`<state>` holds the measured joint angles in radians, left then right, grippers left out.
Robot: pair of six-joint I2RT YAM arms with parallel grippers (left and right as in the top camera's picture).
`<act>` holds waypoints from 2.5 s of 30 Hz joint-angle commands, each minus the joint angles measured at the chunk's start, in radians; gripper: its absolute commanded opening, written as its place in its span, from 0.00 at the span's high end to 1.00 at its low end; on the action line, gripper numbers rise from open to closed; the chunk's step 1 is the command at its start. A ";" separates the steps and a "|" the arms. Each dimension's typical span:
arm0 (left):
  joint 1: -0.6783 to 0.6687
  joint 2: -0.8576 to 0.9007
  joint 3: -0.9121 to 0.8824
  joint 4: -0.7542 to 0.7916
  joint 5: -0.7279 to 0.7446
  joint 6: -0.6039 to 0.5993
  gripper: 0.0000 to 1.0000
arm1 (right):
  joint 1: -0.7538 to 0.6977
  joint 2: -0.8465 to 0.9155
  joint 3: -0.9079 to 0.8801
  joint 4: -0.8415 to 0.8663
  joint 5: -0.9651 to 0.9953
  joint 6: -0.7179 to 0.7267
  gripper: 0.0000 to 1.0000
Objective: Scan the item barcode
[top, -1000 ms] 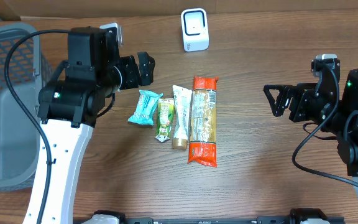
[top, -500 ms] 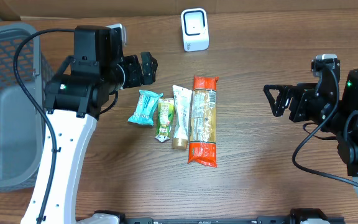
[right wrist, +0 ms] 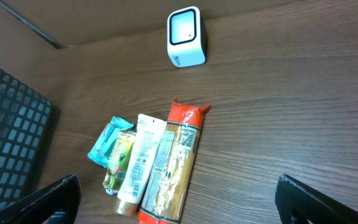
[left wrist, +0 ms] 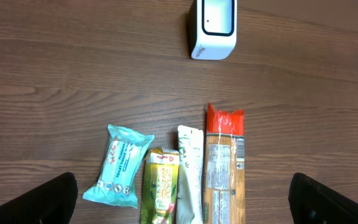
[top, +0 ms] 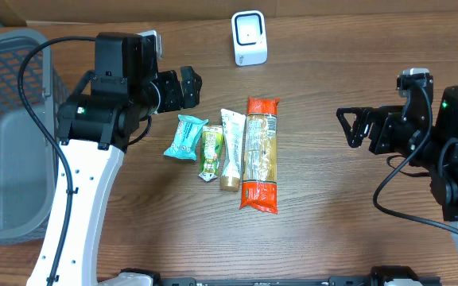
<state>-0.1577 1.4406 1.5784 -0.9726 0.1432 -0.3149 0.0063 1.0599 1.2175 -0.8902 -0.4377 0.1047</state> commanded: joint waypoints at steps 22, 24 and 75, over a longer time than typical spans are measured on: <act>-0.290 -0.630 -0.320 -0.085 -0.480 -0.035 0.00 | -0.005 0.139 0.030 -0.006 -0.002 0.003 0.00; -0.303 -0.699 -0.413 -0.076 -0.491 -0.059 0.01 | -0.005 0.161 0.030 -0.011 -0.002 0.003 0.00; -0.301 -0.775 -0.669 -0.025 -0.490 -0.090 0.00 | -0.005 0.227 0.030 -0.010 -0.016 0.003 0.00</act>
<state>-0.4522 0.6640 0.9203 -1.0012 -0.3302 -0.3904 0.0063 1.2861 1.2175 -0.9031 -0.4450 0.1051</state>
